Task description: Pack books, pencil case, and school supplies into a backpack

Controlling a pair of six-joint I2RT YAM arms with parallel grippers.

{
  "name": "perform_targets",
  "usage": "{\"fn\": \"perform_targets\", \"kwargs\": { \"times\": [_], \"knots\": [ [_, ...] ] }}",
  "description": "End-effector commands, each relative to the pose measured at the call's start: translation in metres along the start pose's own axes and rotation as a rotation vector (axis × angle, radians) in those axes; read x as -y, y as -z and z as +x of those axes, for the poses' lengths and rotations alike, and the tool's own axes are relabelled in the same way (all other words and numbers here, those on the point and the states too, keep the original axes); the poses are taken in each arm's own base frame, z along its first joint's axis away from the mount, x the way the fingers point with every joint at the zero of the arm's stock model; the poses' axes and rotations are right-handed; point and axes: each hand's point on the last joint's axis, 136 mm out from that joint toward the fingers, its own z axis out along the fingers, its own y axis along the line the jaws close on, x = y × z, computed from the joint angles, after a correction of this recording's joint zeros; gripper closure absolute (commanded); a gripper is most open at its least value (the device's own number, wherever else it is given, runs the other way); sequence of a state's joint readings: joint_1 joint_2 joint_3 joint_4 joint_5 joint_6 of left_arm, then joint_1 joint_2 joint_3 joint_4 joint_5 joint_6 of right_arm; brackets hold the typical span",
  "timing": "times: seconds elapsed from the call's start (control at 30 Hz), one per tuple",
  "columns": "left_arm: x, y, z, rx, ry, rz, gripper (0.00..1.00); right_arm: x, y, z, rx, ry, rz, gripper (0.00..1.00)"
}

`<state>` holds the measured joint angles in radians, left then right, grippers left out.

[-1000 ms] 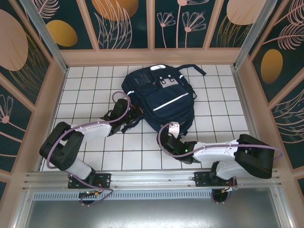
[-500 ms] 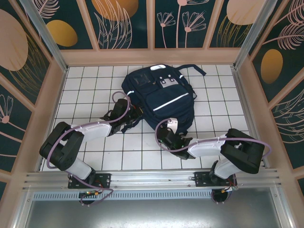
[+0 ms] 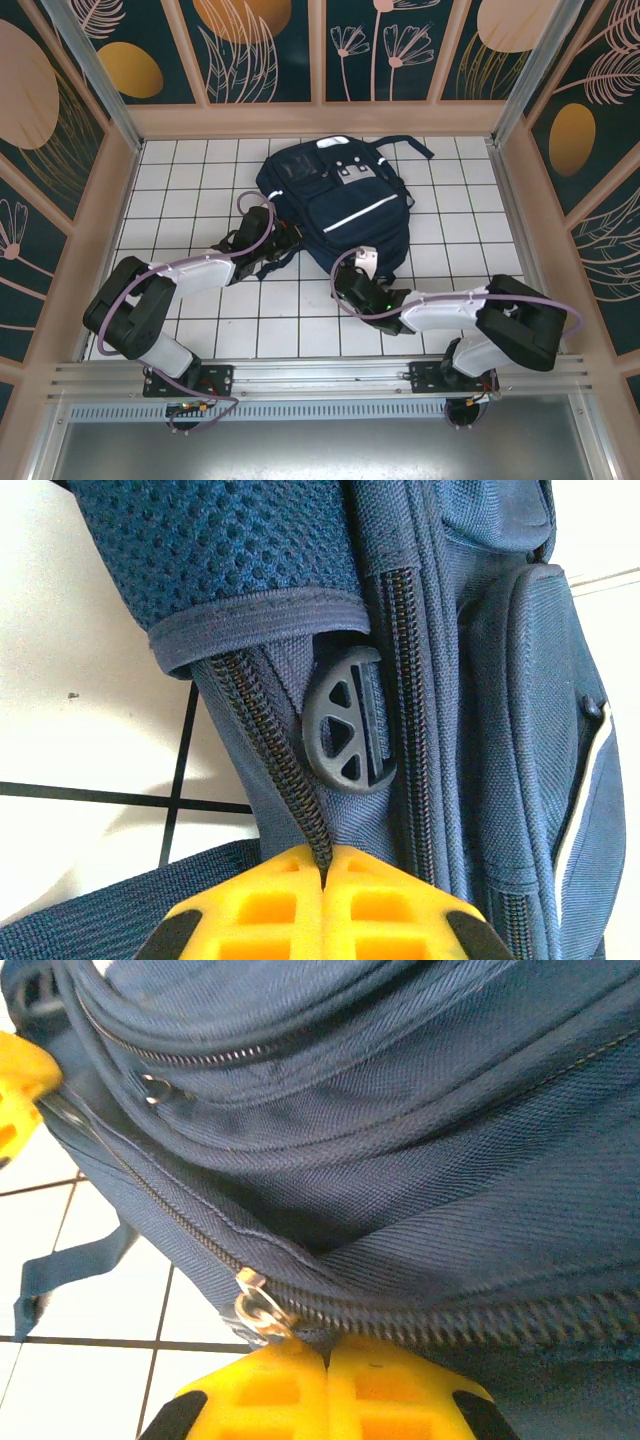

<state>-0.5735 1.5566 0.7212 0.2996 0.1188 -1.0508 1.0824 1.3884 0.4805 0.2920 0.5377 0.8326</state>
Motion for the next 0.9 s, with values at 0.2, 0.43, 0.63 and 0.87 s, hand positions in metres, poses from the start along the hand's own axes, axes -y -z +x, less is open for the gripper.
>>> {"fn": "perform_targets", "kwargs": {
  "times": [0.2, 0.43, 0.63, 0.87],
  "knots": [
    [-0.038, 0.016, -0.066, 0.179, 0.028, -0.09, 1.0, 0.056, 0.023, -0.003, 0.032, -0.02, 0.134, 1.0],
    [-0.043, 0.019, -0.079, 0.194, 0.008, -0.09, 1.0, 0.057, 0.023, 0.001, 0.013, -0.014, 0.122, 1.0],
    [-0.028, 0.025, -0.068, 0.147, -0.001, -0.002, 0.53, 0.041, 0.018, -0.004, 0.016, 0.011, 0.081, 1.0],
    [-0.021, 0.044, -0.038, 0.11, -0.096, -0.007, 0.4, 0.03, 0.011, -0.006, 0.013, 0.04, 0.067, 0.89]
  ]
}}
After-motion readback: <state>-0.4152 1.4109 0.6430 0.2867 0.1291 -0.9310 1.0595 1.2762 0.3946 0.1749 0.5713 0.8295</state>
